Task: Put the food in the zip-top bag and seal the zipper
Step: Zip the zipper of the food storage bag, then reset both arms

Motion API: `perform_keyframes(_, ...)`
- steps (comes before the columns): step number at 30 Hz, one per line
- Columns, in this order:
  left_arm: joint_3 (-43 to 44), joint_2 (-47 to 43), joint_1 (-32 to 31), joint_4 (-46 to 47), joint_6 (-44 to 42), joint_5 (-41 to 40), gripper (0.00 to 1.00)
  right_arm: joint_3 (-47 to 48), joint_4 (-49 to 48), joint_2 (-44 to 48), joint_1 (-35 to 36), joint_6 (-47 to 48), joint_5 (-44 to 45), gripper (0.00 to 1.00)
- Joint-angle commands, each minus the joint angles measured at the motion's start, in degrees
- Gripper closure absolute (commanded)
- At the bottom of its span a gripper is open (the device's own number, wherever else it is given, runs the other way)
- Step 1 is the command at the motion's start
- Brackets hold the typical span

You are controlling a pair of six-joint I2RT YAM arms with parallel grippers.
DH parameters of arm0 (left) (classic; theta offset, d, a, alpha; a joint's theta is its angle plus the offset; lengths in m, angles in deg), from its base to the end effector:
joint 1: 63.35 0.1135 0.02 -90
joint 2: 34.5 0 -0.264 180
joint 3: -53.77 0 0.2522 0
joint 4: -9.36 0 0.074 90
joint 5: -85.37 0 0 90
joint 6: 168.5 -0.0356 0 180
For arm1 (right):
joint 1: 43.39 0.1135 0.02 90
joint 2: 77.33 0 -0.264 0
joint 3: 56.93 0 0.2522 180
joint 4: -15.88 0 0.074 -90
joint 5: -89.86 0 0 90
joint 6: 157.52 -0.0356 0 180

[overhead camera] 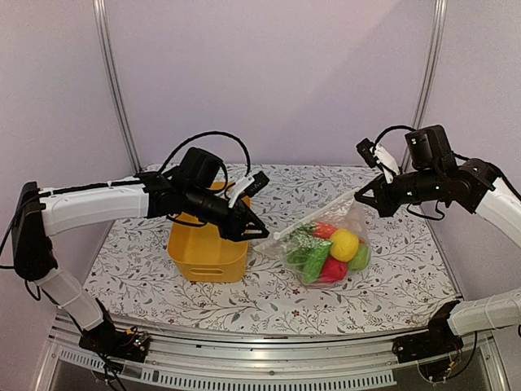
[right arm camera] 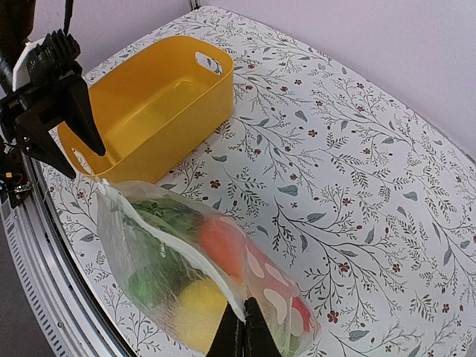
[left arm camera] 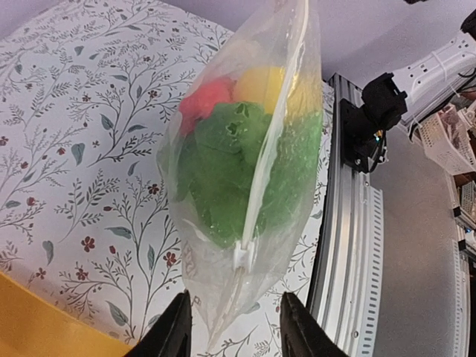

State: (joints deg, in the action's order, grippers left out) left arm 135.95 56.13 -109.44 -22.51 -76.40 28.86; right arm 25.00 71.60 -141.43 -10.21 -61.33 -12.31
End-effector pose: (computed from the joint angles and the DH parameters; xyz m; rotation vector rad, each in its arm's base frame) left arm 0.2296 -0.2668 0.2733 1.1853 2.0593 -1.0911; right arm 0.1889 0.1325 0.3614 -0.8711 2.0857 0.4915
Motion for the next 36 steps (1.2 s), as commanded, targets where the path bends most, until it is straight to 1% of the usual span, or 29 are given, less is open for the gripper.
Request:
perform_keyframes(1,0.2,-2.4,1.7,0.6,0.4,-1.9,0.57,0.1,-2.3,-0.7,-0.3,-0.6,1.6,1.00)
perform_keyframes(4,0.2,-2.8,2.2,0.7,0.9,-4.0,0.52,0.3,-2.3,-1.1,-0.3,-0.7,2.1,0.98)
perform_keyframes(5,0.3,-3.0,2.4,0.9,1.2,-4.8,0.50,0.3,-2.4,-1.2,-0.3,-0.9,2.2,0.95)
perform_keyframes(8,0.7,-3.2,3.2,1.2,2.2,-7.6,0.47,0.5,-2.5,-1.5,-0.3,-1.3,2.9,0.78)
perform_keyframes(15,4.0,-3.3,4.1,0.1,6.2,-17.5,0.40,4.4,-2.4,-2.6,-0.3,-3.8,2.8,0.53)
perform_keyframes(19,7.4,-4.0,4.9,-1.0,10.1,-23.6,0.32,9.0,-2.5,-2.7,-0.4,-5.7,7.8,0.39)
perform_keyframes(20,8.4,-4.3,5.1,-1.3,10.9,-25.4,0.28,10.4,-2.6,-2.7,-0.5,-5.8,9.9,0.34)
perform_keyframes(21,9.3,-4.8,5.4,-1.5,12.1,-27.3,0.17,11.6,-2.9,-2.6,-0.6,-5.8,12.5,0.29)
perform_keyframes(22,10.2,-5.3,5.6,-1.6,12.6,-29.2,0.03,12.9,-3.3,-2.6,-0.8,-7.8,15.8,0.23)
perform_keyframes(23,11.1,-5.9,5.9,-1.8,12.8,-30.5,0.01,13.7,-3.8,-2.5,-1.0,-8.5,18.1,0.16)
perform_keyframes(25,12.7,-7.1,6.4,-1.7,13.1,-33.1,0.00,14.4,-5.2,-2.1,-1.8,-10.6,21.2,0.02)
perform_keyframes(27,13.8,-8.2,7.0,-1.4,13.4,-36.3,0.00,14.6,-6.4,-1.9,-2.3,-11.9,22.0,0.01)
perform_keyframes(30,14.7,-10.0,7.9,-1.1,13.5,-38.9,0.00,15.6,-7.1,-2.3,-2.3,-12.7,23.5,0.01)
perform_keyframes(35,15.1,-13.3,9.2,-1.0,14.0,-42.2,0.00,18.8,-6.3,-2.9,-2.3,-22.9,37.1,0.01)
perform_keyframes(36,14.8,-13.9,9.3,-0.7,13.6,-42.8,0.00,19.1,-6.3,-2.8,-2.3,-24.4,37.8,0.01)
